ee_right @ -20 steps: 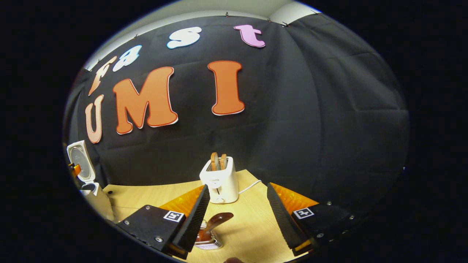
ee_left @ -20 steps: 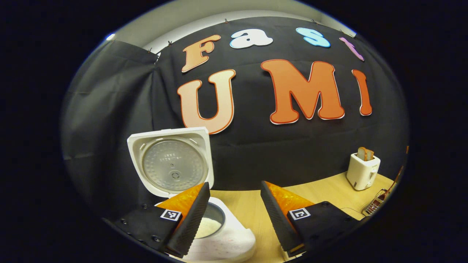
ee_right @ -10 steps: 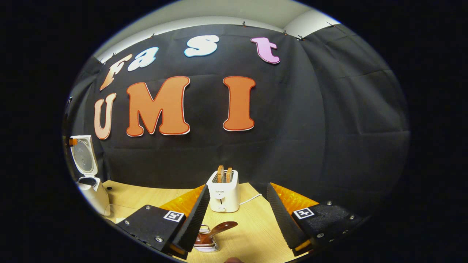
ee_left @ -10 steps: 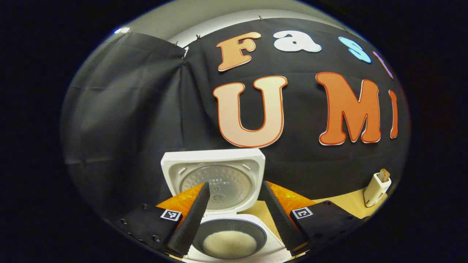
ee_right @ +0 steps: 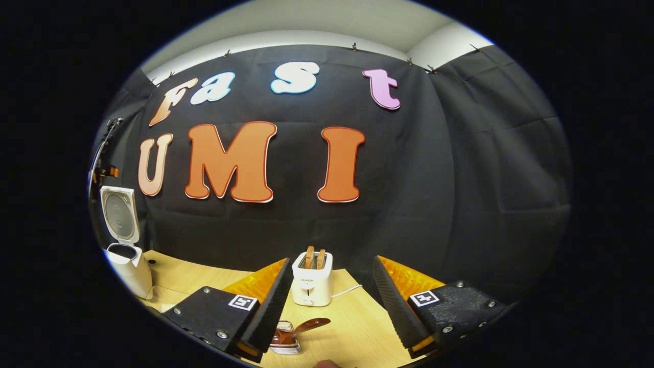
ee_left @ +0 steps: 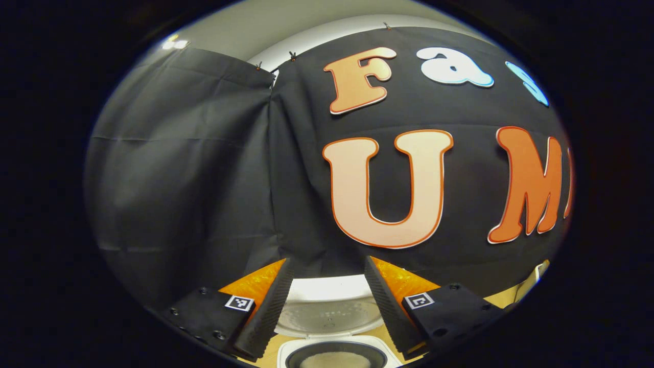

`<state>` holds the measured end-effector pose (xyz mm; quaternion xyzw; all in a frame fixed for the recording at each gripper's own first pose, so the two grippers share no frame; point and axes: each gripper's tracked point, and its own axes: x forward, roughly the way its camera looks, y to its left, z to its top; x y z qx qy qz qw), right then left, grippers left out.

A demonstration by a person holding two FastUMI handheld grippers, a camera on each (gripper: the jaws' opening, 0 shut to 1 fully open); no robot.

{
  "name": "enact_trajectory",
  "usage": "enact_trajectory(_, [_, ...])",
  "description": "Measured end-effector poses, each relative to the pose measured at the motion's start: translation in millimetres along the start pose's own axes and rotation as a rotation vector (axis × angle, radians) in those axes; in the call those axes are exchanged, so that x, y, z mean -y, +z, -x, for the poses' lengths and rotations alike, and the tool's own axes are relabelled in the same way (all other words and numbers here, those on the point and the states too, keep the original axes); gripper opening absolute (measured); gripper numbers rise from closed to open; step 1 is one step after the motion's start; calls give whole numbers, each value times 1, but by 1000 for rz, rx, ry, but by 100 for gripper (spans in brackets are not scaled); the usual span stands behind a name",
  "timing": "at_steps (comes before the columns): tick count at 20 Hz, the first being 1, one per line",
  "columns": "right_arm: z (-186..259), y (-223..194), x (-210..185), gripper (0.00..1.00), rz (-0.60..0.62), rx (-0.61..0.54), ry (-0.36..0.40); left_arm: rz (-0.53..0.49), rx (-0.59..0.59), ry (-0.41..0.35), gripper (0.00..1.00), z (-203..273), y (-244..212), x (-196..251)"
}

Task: Close the left gripper, press the button to open the rice cooker; take a wooden spoon from the chopstick holder with the right hand, scoop a spoonful of rice and pour it into the rice cooker, then put the wooden spoon back into the chopstick holder.

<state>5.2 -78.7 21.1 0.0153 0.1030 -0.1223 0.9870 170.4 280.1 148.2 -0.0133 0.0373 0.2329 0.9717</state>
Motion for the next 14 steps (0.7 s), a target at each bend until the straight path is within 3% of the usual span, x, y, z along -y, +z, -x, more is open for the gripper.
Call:
enact_trajectory(3, [5, 4, -2, 93, -6, 4, 11, 49, -48, 6, 91, -36, -1, 0])
enact_trajectory(6, [6, 3, 0, 93, 4, 3, 5, 21, -114, 8, 89, -65, -23, 3])
enact_trajectory(10, [8, -1, 0, 93, -9, -11, 18, 17, -214, 27, 88, -72, -58, -1])
enact_trajectory(14, [7, -14, -1, 93, -7, -35, 31, 6, -249, 11, 89, -67, -59, -3])
